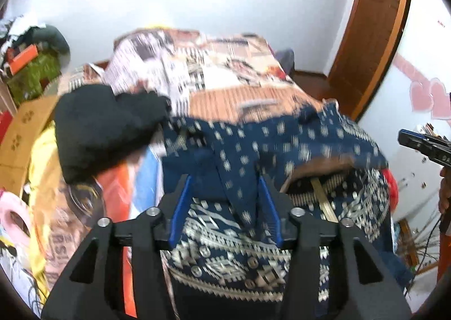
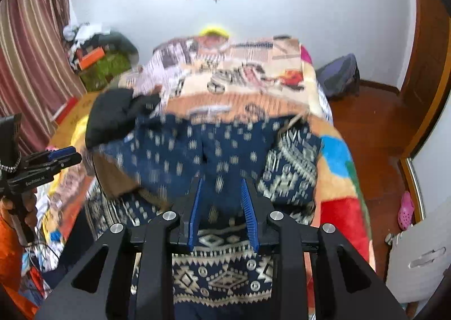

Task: Fold large clothes

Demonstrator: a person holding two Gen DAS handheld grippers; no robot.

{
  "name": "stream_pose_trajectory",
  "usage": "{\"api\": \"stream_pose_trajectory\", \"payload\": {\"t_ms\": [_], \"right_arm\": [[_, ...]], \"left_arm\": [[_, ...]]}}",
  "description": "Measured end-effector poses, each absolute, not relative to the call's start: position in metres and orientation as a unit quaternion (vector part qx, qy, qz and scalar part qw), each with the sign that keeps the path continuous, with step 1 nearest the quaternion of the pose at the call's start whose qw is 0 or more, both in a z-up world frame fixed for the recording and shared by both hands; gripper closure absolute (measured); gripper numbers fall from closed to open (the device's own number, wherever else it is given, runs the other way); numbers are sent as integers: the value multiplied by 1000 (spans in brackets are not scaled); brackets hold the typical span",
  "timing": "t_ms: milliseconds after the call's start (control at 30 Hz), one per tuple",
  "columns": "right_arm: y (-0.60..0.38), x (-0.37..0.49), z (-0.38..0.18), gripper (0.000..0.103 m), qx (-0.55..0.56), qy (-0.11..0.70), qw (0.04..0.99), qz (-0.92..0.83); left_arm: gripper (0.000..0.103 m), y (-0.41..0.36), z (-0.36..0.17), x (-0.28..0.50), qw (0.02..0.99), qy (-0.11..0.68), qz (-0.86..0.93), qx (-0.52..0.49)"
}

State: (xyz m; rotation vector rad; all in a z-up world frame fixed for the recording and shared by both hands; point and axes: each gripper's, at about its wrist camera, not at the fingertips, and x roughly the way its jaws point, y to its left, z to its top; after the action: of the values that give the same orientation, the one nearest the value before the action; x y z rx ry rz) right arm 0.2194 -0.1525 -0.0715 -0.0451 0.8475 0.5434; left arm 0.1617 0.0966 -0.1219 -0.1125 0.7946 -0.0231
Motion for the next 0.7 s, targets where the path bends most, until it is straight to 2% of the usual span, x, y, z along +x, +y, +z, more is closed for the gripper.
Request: {"api": "stream_pose_trajectory", "payload": {"t_ms": [67, 133, 400, 700], "right_arm": [[-151, 226, -64, 65, -16, 389, 885, 258], [-148, 234, -59, 64, -10, 377, 890, 258], [-126, 272, -64, 63, 6, 378, 885, 270], [-100, 311, -99, 63, 16, 430, 856, 286]], "left_arm": [[53, 100, -117, 171, 924, 379, -2, -50], [53, 105, -115, 184, 924, 378, 1, -51], [52, 115, -133, 253, 915, 400, -2, -52], [52, 100, -176, 316, 891, 449, -47, -54]]}}
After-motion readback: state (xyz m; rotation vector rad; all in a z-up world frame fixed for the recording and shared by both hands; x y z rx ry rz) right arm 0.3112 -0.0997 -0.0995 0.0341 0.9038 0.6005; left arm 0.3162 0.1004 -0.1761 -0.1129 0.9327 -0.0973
